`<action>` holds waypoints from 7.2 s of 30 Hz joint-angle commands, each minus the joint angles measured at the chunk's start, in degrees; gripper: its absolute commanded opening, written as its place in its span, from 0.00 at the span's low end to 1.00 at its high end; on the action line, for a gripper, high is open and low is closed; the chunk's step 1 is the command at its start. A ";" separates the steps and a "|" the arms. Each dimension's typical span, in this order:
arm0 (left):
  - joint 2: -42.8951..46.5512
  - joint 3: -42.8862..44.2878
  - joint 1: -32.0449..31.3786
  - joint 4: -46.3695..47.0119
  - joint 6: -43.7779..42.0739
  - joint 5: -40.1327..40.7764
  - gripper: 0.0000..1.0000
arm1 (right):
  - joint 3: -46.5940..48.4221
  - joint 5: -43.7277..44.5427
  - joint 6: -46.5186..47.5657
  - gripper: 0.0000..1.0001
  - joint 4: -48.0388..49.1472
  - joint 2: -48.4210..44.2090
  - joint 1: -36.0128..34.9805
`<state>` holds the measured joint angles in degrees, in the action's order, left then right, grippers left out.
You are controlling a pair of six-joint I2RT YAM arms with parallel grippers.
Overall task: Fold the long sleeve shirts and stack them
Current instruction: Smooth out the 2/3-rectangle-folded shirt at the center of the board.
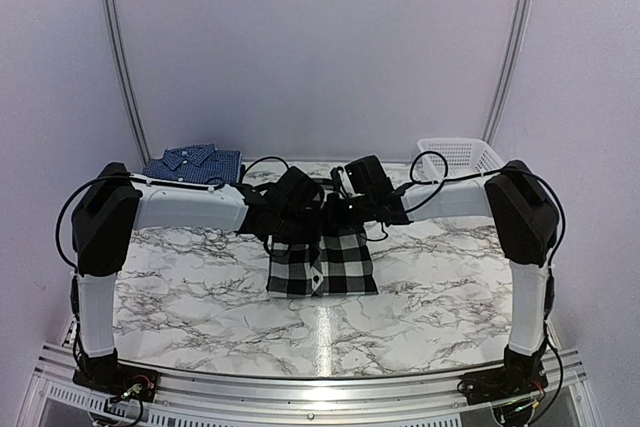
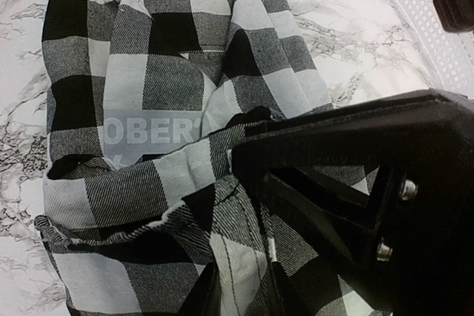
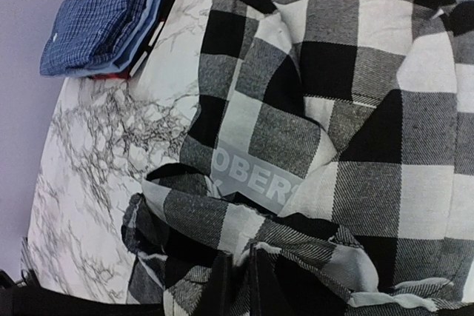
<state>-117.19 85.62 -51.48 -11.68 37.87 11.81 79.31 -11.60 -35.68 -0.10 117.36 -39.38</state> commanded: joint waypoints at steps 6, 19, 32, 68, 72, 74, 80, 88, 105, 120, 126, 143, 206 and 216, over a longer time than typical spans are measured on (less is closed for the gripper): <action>3.32 -2.33 -0.15 3.20 -1.04 -0.40 0.21 | 2.82 -0.45 0.30 0.26 0.41 -2.09 1.08; 3.86 -2.94 -0.11 4.12 -1.01 -1.24 0.16 | -8.40 -0.49 -1.23 0.16 1.29 -11.61 1.34; 8.80 -8.10 0.62 4.75 1.26 -0.43 0.17 | -16.72 -12.84 -4.59 0.00 9.47 -10.14 0.55; 10.99 -11.72 1.67 6.02 1.84 -2.11 0.17 | -11.57 -20.56 -8.23 0.27 16.65 -0.29 3.15; 11.11 -11.93 1.73 6.14 1.90 -2.12 0.17 | -8.81 -20.87 -7.84 0.27 15.40 1.22 3.39; 11.25 -12.10 1.73 6.22 1.90 -2.07 0.17 | -7.61 -21.05 -7.84 0.27 15.13 2.21 3.38; 11.69 -12.74 1.81 6.49 1.94 -2.26 0.17 | -5.21 -22.02 -8.16 0.27 14.86 4.33 3.39; 11.25 -12.95 1.83 7.36 2.27 -3.72 0.17 | -4.45 -22.07 -8.15 0.41 15.81 4.64 4.20; 3.12 -11.54 3.68 17.25 4.02 -13.22 0.17 | -2.91 -22.70 -7.92 0.54 15.42 2.62 9.00; -1.31 -5.05 7.25 16.53 2.33 -17.43 0.21 | -9.97 -17.69 2.84 0.44 7.18 -5.99 9.80; 1.44 -6.12 8.05 15.95 1.57 -14.21 0.21 | -8.48 -21.43 4.04 0.25 8.11 -1.94 11.43; -6.11 -6.15 14.94 14.60 0.26 -15.88 0.20 | -3.45 -23.82 3.14 0.22 7.17 5.99 15.38; 20.48 -38.37 6.41 20.50 9.61 -25.93 0.21 | -24.67 -25.25 -4.63 0.22 24.36 -1.75 0.65; 23.68 -41.86 8.22 19.98 9.74 -28.68 0.25 | -30.44 -19.48 -0.53 0.21 13.21 -16.08 3.69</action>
<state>-95.64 44.99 -43.70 9.96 47.64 -15.14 53.08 -33.69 -37.80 17.32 107.42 -38.00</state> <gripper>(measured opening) 0.247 0.215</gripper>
